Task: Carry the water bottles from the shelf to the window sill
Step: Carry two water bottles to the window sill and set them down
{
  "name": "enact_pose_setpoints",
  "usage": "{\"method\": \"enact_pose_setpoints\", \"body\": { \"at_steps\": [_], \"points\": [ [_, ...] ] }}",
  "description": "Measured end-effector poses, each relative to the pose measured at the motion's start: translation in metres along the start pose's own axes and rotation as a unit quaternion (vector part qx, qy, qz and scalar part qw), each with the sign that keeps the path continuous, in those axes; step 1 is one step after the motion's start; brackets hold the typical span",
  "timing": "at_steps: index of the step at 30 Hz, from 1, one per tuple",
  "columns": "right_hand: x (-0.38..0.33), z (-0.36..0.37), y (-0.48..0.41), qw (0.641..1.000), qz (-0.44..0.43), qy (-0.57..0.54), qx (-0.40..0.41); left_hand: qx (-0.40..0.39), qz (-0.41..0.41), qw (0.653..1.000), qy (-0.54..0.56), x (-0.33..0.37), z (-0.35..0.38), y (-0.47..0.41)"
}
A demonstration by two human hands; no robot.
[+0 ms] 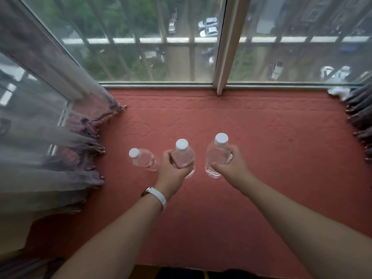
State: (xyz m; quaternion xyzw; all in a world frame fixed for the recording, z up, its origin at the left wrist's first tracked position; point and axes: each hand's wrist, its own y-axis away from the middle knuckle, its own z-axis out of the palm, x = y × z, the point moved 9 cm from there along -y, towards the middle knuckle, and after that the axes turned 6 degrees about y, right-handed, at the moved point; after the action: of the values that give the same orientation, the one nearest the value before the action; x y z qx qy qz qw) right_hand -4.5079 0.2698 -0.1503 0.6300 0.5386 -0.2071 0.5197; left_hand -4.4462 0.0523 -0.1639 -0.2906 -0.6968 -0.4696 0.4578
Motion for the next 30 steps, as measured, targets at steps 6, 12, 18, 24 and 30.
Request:
{"method": "enact_pose_setpoints", "body": {
  "at_steps": [6, 12, 18, 24, 30],
  "points": [
    [0.035, 0.021, -0.033, 0.999, 0.008, 0.033, 0.011, 0.025, 0.002, 0.999, -0.022, -0.044, 0.007, -0.037],
    [0.056, 0.034, -0.052, 0.997, -0.017, 0.071, 0.025, 0.044, 0.002, 0.999, -0.028, -0.071, 0.007, -0.061],
    [0.072, 0.040, -0.054, 0.993, -0.043, 0.105, 0.044, 0.018, 0.023, 0.998, -0.049, -0.081, 0.010, -0.068],
    [0.077, 0.037, -0.049, 0.994, -0.019, 0.102, 0.029, -0.018, -0.002, 0.998, -0.063, -0.078, 0.012, -0.069],
    [0.068, 0.026, -0.035, 0.996, 0.006, 0.092, -0.015, -0.018, -0.018, 0.998, -0.057, -0.057, 0.007, -0.039]
  ]
}}
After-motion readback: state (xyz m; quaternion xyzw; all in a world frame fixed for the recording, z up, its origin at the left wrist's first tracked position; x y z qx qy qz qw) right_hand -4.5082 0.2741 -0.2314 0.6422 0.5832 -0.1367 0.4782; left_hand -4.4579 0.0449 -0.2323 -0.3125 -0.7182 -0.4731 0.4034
